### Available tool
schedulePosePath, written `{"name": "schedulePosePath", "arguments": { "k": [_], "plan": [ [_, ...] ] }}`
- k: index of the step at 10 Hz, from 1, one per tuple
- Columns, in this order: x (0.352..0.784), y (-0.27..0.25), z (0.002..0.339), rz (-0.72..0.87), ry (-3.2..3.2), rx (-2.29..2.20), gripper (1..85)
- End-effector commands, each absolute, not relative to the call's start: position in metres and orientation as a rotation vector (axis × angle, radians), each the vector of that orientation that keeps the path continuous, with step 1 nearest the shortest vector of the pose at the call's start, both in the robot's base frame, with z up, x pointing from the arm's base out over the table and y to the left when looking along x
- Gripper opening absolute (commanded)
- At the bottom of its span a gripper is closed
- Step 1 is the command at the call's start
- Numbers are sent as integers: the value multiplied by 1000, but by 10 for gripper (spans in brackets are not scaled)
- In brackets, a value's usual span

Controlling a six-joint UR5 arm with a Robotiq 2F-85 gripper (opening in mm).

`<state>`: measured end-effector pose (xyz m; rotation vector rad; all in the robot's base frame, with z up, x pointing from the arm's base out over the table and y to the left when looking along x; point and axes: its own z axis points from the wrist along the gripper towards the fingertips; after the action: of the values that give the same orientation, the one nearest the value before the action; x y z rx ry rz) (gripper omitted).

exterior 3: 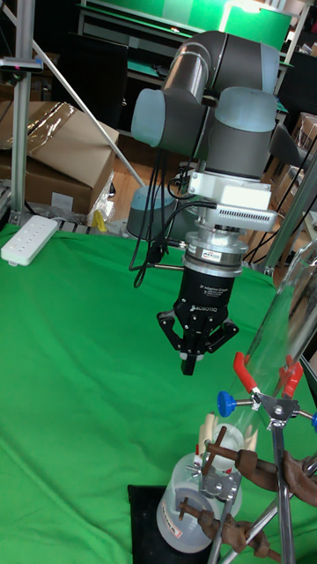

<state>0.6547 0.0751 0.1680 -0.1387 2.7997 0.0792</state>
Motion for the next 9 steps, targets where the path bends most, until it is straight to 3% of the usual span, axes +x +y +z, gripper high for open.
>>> {"name": "schedulePosePath", "arguments": {
  "k": [1,5,9],
  "plan": [
    [682,87,177,121,2774,-128,13],
    [728,105,170,172,2671,-205,13],
    [745,91,178,138,2634,-220,13]
  ]
}}
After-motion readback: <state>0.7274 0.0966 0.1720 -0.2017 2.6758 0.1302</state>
